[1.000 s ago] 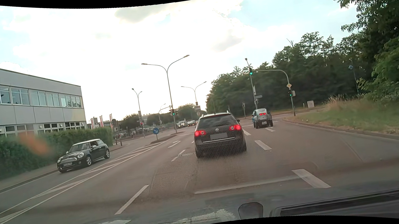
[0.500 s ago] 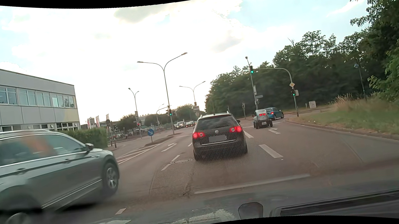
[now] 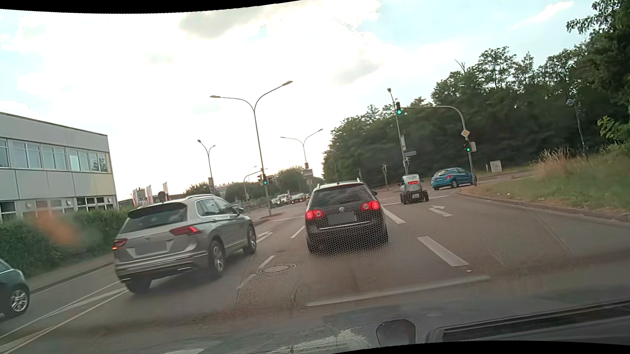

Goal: Follow the waypoints while adhering to traffic rules and regulations

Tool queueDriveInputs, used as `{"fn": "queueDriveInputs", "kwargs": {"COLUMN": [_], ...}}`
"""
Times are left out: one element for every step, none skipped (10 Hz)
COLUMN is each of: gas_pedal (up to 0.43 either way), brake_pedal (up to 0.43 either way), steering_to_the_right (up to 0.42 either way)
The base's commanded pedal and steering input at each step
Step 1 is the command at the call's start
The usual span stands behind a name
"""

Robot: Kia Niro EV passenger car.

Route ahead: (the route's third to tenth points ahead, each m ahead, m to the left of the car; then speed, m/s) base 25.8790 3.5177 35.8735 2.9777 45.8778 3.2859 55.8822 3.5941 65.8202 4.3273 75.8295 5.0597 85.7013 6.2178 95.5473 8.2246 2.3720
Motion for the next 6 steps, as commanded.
{"fn": "queueDriveInputs", "kwargs": {"gas_pedal": [0.118,0.150,0.189,0.220,0.228,0.260], "brake_pedal": [0.000,0.000,0.000,0.000,0.000,0.000], "steering_to_the_right": [0.011,0.011,0.011,0.011,0.011,0.011]}}
